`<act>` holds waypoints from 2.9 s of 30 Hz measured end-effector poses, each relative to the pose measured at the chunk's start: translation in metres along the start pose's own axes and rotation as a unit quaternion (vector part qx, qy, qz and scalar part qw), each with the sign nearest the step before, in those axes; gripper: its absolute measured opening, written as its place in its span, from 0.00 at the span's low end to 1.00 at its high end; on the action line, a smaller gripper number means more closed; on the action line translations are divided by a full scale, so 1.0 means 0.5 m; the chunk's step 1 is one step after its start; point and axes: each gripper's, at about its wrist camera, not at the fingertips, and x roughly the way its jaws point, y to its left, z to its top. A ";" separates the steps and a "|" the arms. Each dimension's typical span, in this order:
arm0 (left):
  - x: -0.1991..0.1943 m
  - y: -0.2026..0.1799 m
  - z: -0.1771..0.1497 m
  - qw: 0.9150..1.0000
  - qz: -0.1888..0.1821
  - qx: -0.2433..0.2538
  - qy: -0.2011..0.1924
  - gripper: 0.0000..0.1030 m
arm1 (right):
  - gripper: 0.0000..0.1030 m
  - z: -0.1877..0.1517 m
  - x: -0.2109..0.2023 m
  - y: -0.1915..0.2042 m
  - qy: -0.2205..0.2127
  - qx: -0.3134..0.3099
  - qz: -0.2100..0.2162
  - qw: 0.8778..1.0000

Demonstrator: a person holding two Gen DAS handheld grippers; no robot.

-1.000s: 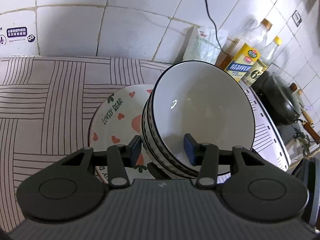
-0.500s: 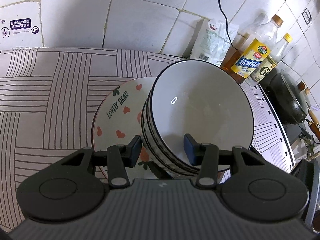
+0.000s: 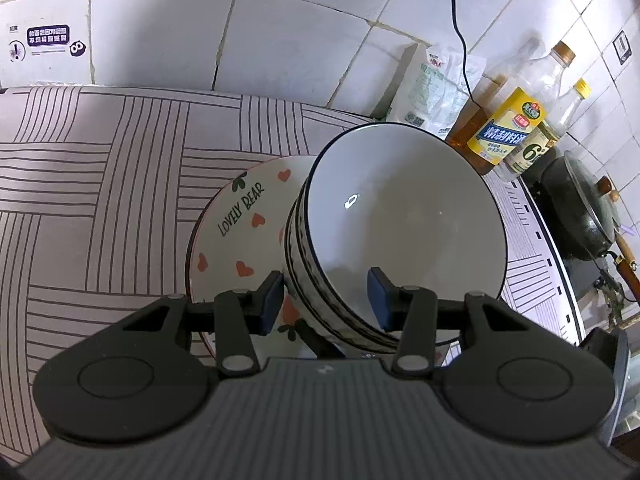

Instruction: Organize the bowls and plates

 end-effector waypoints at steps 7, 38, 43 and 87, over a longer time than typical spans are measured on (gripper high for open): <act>-0.024 -0.021 0.007 0.998 0.035 0.045 -0.017 0.46 | 0.93 0.009 0.003 0.010 0.016 0.013 -0.026 0.999; -0.287 -0.113 -0.126 0.983 0.158 0.049 -0.074 1.00 | 0.96 0.104 -0.348 -0.089 0.037 0.173 -0.171 0.969; -0.302 -0.134 -0.130 0.977 0.201 0.033 -0.061 1.00 | 0.98 0.134 -0.367 -0.104 0.088 0.164 -0.214 0.959; -0.350 -0.301 -0.227 0.953 0.292 0.058 -0.048 1.00 | 0.98 0.133 -0.561 -0.103 0.113 0.151 -0.168 0.968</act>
